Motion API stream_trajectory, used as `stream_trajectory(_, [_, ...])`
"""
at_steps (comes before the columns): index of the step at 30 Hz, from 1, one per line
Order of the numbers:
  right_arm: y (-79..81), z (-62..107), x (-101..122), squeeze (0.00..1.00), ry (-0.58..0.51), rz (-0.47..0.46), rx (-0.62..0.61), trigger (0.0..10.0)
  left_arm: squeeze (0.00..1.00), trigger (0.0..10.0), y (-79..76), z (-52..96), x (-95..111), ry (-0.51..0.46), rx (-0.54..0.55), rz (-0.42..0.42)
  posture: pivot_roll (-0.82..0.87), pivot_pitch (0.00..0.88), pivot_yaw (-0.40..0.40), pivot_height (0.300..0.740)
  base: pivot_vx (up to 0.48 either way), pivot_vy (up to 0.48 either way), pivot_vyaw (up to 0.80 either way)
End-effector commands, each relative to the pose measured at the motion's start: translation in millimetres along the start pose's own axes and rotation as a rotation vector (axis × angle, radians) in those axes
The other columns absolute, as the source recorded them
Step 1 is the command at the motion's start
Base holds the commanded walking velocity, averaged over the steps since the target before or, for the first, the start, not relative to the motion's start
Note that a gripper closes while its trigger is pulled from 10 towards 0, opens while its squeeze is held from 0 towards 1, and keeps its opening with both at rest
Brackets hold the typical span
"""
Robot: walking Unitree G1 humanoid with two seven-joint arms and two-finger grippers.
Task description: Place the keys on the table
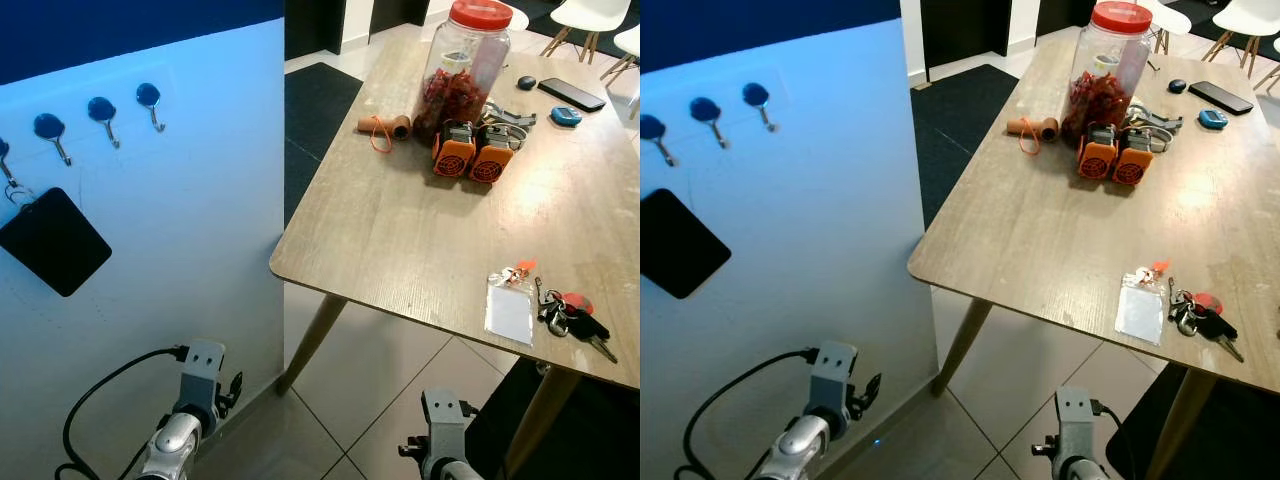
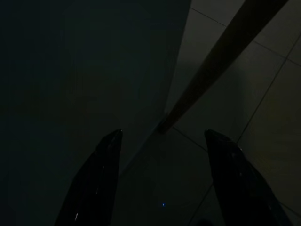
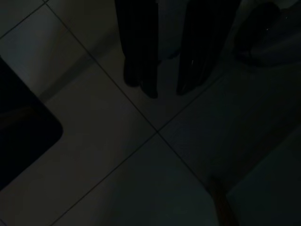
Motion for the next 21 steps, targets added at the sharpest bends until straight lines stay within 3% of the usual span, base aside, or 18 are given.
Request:
stream_trajectory(1, [-3.0,0.7,-1.9,0.00,0.000,-0.075,-0.023,10.0,0.00,10.0,2.5,2.5,-5.4,0.023,0.012,0.007,0.05,0.021,-0.048,0.740,0.000,0.000,0.00])
stream_trajectory(6, [-2.1,0.3,1.2,0.00,-0.016,-0.048,-0.005,10.0,0.00,10.0,2.2,2.3,-5.2,0.023,0.012,0.007,0.05,0.024,-0.046,0.740,0.000,0.000,0.00])
stream_trajectory(21, [-0.6,-0.4,4.3,0.00,-0.033,-0.057,0.002,10.0,0.00,10.0,1.0,2.3,-5.8,0.021,0.017,0.016,0.05,0.034,-0.049,0.740,0.000,0.000,-0.76])
Point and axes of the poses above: a point about 5 cm out from each wrist's last joint towards the gripper, its own z axis pointing back from the gripper into the wrist, its own x axis along the axis of the wrist's last joint, y = z × x, the point moved 1 cm from there along -z, pointing out of the wrist towards the gripper, and after that the axes turned 9 degrees about z, right-handed, at the moved point
